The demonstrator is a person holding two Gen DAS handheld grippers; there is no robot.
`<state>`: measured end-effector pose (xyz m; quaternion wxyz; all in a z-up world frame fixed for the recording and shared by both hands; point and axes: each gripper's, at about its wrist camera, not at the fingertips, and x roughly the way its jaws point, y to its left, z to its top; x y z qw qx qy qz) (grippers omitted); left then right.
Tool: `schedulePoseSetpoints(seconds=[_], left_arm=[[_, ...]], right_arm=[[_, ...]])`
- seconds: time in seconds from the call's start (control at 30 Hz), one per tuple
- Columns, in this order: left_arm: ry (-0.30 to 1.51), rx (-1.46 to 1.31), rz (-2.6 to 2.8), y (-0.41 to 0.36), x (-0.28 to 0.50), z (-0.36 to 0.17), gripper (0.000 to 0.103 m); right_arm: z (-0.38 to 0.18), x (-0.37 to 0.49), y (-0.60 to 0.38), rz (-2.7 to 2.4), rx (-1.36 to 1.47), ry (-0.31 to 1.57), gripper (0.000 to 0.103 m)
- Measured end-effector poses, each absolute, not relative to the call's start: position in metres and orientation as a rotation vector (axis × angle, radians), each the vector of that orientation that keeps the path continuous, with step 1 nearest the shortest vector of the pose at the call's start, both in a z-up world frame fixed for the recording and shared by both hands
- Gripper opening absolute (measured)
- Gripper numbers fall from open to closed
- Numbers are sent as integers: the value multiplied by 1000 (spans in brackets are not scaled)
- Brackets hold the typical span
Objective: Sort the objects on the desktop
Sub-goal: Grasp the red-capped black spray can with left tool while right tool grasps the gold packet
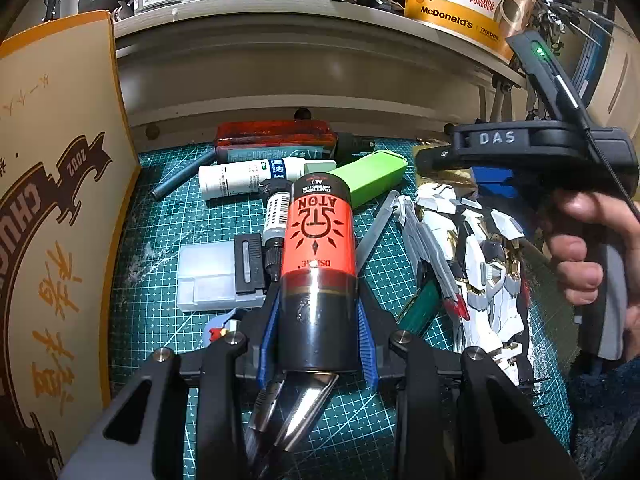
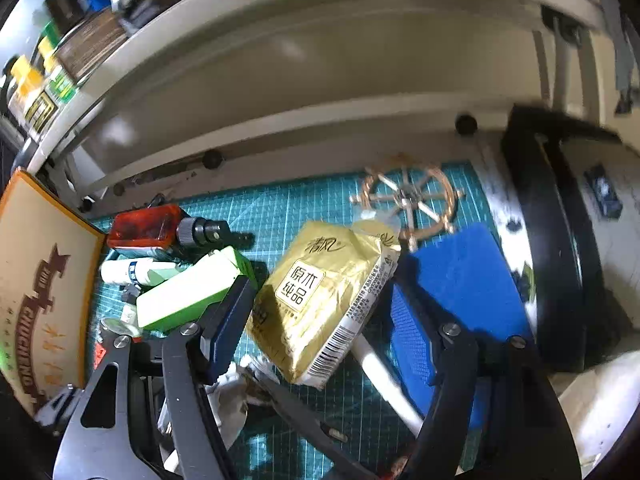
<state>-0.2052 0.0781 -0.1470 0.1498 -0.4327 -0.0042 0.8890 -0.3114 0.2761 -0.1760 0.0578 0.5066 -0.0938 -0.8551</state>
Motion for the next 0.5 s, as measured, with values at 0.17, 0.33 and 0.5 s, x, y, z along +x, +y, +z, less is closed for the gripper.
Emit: schedulePoseSetpoints(seconds=[0.17, 0.33, 0.5], left_arm=[[-18, -1243, 2553, 78, -206, -148, 34], [8, -1241, 2552, 77, -207, -149, 34], [26, -1238, 2559, 78, -204, -148, 34]], right_arm=[[-175, -309, 269, -2628, 1483, -226, 40], [-159, -302, 275, -2655, 1399, -251, 19], [-138, -287, 279, -2679, 1303, -245, 15]])
